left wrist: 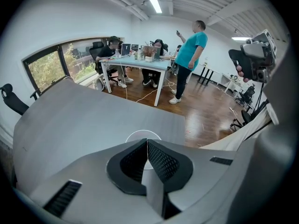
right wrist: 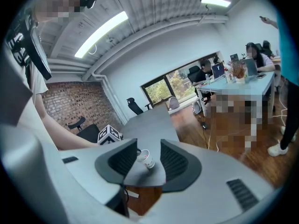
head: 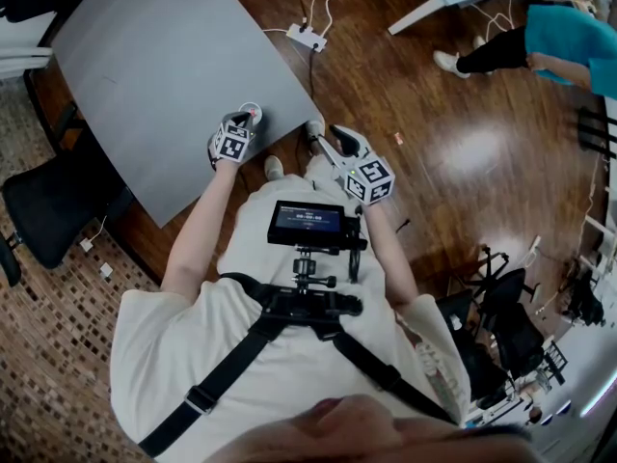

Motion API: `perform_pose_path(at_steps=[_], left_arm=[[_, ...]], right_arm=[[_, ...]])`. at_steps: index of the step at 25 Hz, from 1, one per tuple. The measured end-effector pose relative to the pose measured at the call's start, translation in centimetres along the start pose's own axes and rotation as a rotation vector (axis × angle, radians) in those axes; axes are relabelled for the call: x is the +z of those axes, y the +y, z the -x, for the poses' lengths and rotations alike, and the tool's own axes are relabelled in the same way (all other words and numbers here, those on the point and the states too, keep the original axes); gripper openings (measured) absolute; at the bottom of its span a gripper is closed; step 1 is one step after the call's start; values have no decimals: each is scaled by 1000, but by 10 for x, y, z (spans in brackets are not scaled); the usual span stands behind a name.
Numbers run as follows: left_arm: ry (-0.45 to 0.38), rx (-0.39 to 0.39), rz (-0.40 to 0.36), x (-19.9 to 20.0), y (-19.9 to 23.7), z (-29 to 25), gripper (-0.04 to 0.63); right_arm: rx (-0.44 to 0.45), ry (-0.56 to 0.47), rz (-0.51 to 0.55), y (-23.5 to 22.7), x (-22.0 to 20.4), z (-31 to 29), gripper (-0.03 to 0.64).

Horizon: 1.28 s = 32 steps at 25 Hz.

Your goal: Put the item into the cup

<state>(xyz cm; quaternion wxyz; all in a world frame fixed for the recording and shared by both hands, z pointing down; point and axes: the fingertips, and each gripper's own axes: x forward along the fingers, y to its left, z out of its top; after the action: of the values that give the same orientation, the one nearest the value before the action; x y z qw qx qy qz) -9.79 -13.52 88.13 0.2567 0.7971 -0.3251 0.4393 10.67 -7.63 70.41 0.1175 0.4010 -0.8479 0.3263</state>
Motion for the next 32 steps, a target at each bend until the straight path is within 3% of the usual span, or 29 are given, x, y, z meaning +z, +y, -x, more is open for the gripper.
perform_pose_path(at_steps=[8, 19, 28, 32], left_arm=[[-14, 15, 12, -3, 2, -4, 97], [-266, -25, 179, 40, -15, 48, 115], [-417, -49, 251, 49, -12, 85, 115], [-488, -50, 273, 32, -2, 129, 115]], right_arm=[[7, -9, 37, -9, -20, -3, 178], [20, -4, 35, 4, 10, -3, 178], [18, -9, 66, 20, 10, -8, 178], [-12, -57, 96, 39, 17, -6, 178]])
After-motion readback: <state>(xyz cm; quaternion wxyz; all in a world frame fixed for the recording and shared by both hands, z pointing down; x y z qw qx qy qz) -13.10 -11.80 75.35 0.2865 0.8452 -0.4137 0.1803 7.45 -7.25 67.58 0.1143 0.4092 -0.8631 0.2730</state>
